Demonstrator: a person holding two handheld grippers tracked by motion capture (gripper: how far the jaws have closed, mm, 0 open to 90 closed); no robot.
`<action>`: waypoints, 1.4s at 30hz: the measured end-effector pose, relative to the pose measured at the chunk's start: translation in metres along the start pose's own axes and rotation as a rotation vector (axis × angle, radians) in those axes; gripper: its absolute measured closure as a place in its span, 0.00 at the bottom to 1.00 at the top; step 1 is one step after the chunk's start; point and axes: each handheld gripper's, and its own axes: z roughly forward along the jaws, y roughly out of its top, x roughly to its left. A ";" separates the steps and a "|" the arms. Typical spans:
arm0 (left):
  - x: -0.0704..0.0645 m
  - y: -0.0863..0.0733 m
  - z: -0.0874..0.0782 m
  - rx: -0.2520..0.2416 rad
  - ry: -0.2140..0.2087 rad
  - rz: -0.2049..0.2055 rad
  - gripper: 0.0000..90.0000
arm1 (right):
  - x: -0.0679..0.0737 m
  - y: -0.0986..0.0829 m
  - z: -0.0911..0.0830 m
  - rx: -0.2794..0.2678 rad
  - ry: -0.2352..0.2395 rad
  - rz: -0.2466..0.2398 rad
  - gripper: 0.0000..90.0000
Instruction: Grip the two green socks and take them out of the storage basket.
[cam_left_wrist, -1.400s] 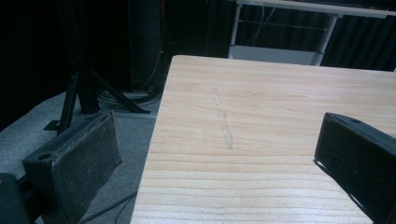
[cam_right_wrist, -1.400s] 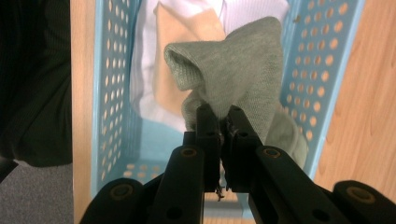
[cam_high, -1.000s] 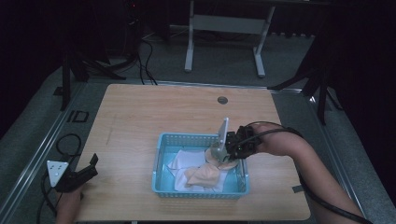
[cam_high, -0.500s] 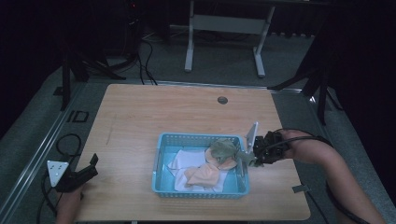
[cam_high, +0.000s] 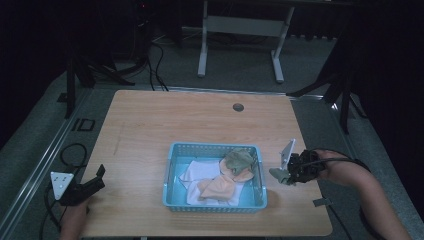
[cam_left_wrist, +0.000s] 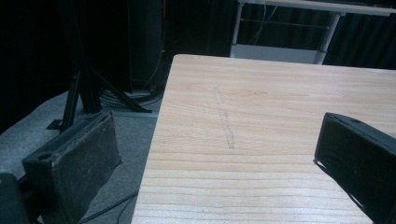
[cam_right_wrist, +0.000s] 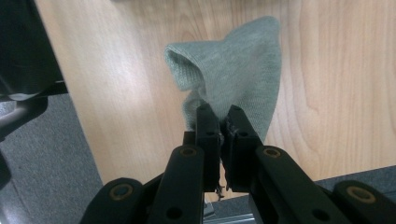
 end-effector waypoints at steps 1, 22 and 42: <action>0.000 0.000 0.000 0.000 0.000 0.000 0.00 | 0.000 0.000 0.000 0.000 0.000 0.000 0.96; 0.000 0.000 0.000 -0.004 -0.001 0.000 0.00 | 0.008 -0.007 0.067 0.032 0.096 0.007 0.71; 0.000 0.000 0.000 -0.003 -0.001 -0.002 0.00 | -0.005 0.026 0.006 -0.024 0.021 -0.041 0.62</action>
